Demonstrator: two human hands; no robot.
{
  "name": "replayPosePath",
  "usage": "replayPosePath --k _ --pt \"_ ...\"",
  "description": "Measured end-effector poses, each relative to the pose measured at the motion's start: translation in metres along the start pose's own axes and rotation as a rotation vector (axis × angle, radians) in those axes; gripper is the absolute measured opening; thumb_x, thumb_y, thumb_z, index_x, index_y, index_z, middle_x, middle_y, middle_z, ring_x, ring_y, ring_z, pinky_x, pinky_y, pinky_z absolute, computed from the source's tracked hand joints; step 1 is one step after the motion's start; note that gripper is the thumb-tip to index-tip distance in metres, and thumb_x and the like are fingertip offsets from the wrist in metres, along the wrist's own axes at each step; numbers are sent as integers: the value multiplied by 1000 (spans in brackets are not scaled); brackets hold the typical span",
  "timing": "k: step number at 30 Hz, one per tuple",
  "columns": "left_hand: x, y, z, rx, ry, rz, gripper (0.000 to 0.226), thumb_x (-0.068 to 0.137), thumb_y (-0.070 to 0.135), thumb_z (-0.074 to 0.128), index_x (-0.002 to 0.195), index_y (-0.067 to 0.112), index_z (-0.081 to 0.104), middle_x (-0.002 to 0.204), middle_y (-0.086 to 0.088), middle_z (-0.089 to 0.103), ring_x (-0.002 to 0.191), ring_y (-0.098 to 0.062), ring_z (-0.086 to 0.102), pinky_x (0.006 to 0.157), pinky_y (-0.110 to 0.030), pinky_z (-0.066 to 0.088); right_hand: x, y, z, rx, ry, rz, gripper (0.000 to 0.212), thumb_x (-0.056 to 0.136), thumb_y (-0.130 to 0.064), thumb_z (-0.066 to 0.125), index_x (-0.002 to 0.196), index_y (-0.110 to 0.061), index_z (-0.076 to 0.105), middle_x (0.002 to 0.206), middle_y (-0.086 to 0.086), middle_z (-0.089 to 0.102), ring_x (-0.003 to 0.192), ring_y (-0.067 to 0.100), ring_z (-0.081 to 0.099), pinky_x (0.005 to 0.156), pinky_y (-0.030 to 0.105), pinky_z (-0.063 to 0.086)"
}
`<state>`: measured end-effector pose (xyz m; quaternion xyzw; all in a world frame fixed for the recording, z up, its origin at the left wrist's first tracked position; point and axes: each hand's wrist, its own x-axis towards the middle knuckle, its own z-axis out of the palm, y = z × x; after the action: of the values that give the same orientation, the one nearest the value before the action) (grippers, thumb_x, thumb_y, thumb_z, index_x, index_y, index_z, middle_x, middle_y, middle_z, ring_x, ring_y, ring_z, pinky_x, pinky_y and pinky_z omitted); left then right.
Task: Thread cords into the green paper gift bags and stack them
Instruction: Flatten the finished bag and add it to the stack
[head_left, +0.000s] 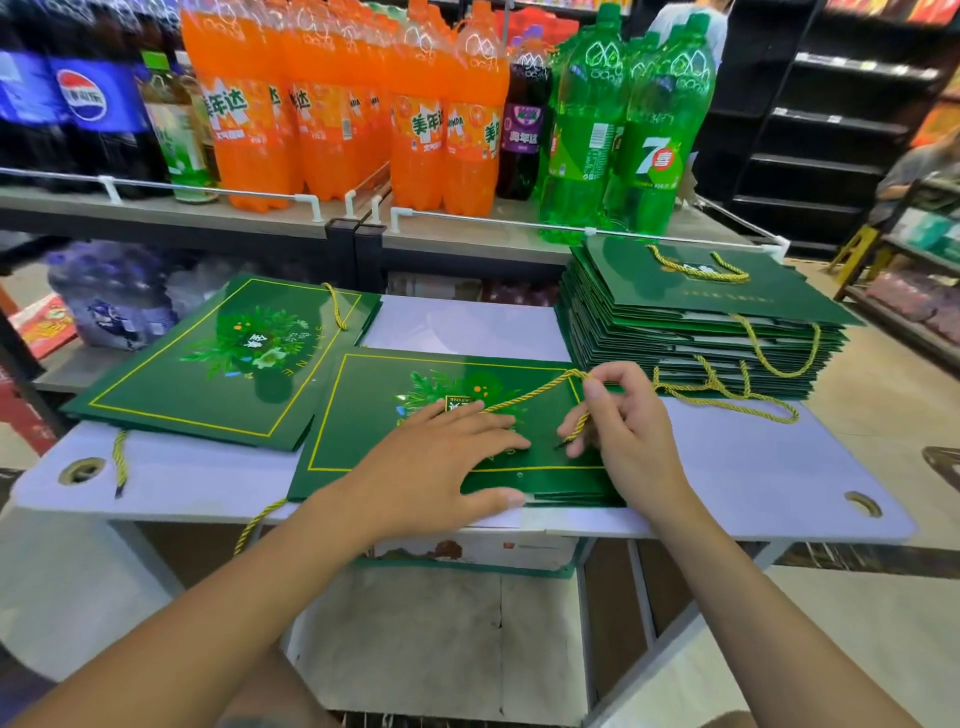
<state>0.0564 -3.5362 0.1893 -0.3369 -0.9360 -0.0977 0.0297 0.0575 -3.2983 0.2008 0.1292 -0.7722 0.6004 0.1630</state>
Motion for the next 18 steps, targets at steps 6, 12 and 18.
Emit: replayPosePath --k 6,12,18 --pt "5 -5 6 8 59 -3 71 89 84 31 150 49 40 162 24 31 155 -5 16 128 -38 9 2 6 -1 105 -119 4 35 87 6 76 113 -13 63 96 6 77 86 20 73 82 28 58" --pt "2 -3 7 -2 140 -28 68 87 82 42 143 46 53 154 25 44 151 -5 29 126 -37 18 -2 6 -3 -24 -239 4 15 90 -7 78 92 -22 77 84 -2 74 71 11 57 67 26 47" --pt "-2 -2 8 0 215 -33 63 86 77 45 135 44 63 144 23 57 143 -5 43 121 -36 31 -5 3 -2 -66 -366 40 5 87 -10 81 84 -8 78 92 -2 79 70 10 58 67 23 46"
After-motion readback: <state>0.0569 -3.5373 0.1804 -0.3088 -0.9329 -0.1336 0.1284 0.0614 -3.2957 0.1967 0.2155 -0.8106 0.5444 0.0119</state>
